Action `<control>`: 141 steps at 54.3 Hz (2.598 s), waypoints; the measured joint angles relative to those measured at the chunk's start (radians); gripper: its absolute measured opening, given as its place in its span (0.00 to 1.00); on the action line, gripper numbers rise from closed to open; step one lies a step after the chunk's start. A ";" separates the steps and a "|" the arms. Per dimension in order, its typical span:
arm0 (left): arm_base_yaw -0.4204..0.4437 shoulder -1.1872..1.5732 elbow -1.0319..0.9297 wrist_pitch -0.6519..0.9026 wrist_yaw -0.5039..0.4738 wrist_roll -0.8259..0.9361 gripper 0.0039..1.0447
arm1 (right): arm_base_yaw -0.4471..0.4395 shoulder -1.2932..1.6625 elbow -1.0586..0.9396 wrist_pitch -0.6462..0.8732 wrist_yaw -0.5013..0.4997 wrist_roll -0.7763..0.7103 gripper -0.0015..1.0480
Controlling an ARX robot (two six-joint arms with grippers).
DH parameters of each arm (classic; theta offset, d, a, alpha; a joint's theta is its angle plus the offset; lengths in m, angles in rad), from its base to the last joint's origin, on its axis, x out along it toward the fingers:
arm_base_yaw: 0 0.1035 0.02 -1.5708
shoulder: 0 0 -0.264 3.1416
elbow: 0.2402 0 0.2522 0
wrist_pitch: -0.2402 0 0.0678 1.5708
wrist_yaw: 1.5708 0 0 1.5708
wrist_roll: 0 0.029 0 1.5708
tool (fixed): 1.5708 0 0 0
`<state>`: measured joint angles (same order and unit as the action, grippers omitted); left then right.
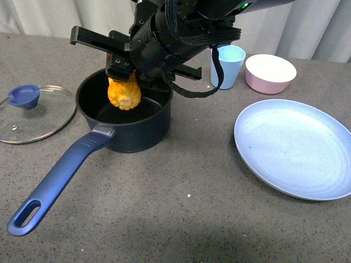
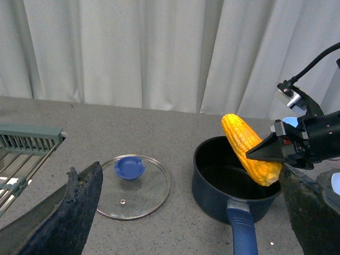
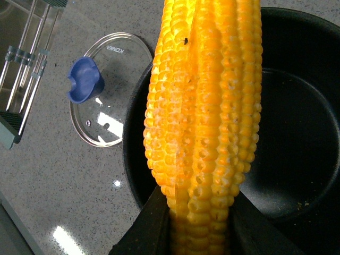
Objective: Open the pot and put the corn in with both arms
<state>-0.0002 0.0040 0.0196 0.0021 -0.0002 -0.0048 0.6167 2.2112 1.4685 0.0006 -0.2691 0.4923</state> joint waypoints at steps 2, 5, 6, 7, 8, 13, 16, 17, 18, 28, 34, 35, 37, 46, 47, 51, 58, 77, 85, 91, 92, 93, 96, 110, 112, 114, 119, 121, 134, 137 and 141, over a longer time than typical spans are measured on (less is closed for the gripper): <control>0.000 0.000 0.000 0.000 0.000 0.000 0.94 | -0.001 0.005 0.003 0.000 0.008 0.000 0.26; 0.000 0.000 0.000 0.000 0.000 0.000 0.94 | -0.003 0.007 0.004 0.004 0.009 0.000 0.38; 0.000 0.000 0.000 0.000 0.000 0.000 0.94 | -0.003 0.008 0.004 0.005 0.010 0.000 0.42; 0.000 0.000 0.000 0.000 0.000 0.000 0.94 | -0.004 0.008 0.004 0.006 0.012 -0.001 0.45; 0.000 0.000 0.000 0.000 0.000 0.000 0.94 | -0.005 0.008 0.004 0.007 0.013 -0.001 0.47; 0.000 0.000 0.000 0.000 0.000 0.000 0.94 | -0.009 0.008 0.004 0.018 0.016 -0.001 0.62; 0.000 0.000 0.000 0.000 0.000 0.000 0.94 | -0.012 0.008 0.004 0.026 0.017 0.000 0.71; 0.000 0.000 0.000 0.000 0.000 0.000 0.94 | -0.013 0.008 0.004 0.029 0.017 0.000 0.74; 0.000 0.000 0.000 0.000 0.000 0.000 0.94 | -0.014 0.008 0.004 0.031 0.017 0.000 0.78; 0.000 0.000 0.000 0.000 0.000 0.000 0.94 | -0.026 -0.020 -0.047 0.074 0.043 -0.005 0.91; 0.000 0.000 0.000 0.000 0.000 0.000 0.94 | -0.037 -0.102 -0.147 0.151 0.104 -0.041 0.91; 0.000 0.000 0.000 0.000 0.000 0.000 0.94 | -0.041 -0.124 -0.171 0.167 0.114 -0.049 0.91; 0.000 0.000 0.000 0.000 0.000 0.000 0.94 | -0.048 -0.162 -0.209 0.194 0.132 -0.065 0.91; 0.000 0.000 0.000 0.000 0.000 0.000 0.94 | -0.109 -0.406 -0.465 0.335 0.251 -0.172 0.91; 0.000 0.000 0.000 0.000 0.000 0.000 0.94 | -0.123 -0.444 -0.512 0.354 0.275 -0.196 0.91; 0.000 0.000 0.000 0.000 0.000 0.000 0.94 | -0.166 -0.550 -0.655 0.407 0.347 -0.249 0.91; 0.000 0.000 0.000 0.000 0.000 0.000 0.94 | -0.275 -0.747 -0.892 0.481 0.421 -0.320 0.90; 0.000 0.000 0.000 -0.001 0.000 0.000 0.94 | -0.454 -0.948 -1.312 1.091 0.427 -0.482 0.34; 0.000 0.000 0.000 -0.001 0.000 0.000 0.94 | -0.486 -1.053 -1.361 1.030 0.397 -0.488 0.12; 0.000 0.000 0.000 -0.001 0.000 0.000 0.94 | -0.506 -1.142 -1.389 0.973 0.375 -0.491 0.01; 0.000 0.000 0.000 -0.001 0.000 0.000 0.94 | -0.510 -1.158 -1.394 0.961 0.372 -0.492 0.01; 0.000 0.000 0.000 -0.001 0.000 0.000 0.94 | -0.514 -1.175 -1.398 0.949 0.370 -0.492 0.01; 0.000 0.000 0.000 -0.001 0.000 0.000 0.94 | -0.523 -1.215 -1.409 0.919 0.364 -0.492 0.01; 0.000 0.000 0.000 -0.001 0.000 0.000 0.94 | -0.613 -1.449 -1.452 0.729 0.273 -0.492 0.01; 0.000 0.000 0.000 -0.001 0.000 0.000 0.94 | -0.613 -1.480 -1.455 0.703 0.271 -0.492 0.01; 0.000 0.000 0.000 -0.001 0.000 0.000 0.94 | -0.614 -1.502 -1.458 0.684 0.271 -0.492 0.01; 0.000 0.000 0.000 -0.001 0.000 0.000 0.94 | -0.614 -1.560 -1.461 0.632 0.271 -0.492 0.01; 0.000 0.000 0.000 -0.001 0.000 0.000 0.94 | -0.614 -1.589 -1.462 0.607 0.271 -0.492 0.01; 0.000 0.000 0.000 -0.001 0.000 0.000 0.94 | -0.615 -1.750 -1.463 0.458 0.271 -0.492 0.01; 0.000 0.000 0.000 -0.001 0.000 0.000 0.94 | -0.614 -1.777 -1.463 0.432 0.270 -0.492 0.01; 0.000 0.000 0.000 -0.001 0.000 0.000 0.94 | -0.614 -1.811 -1.463 0.399 0.270 -0.492 0.01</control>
<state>-0.0002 0.0036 0.0196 0.0013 -0.0002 -0.0048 0.0025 0.4000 0.0051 0.4000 0.0013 0.0006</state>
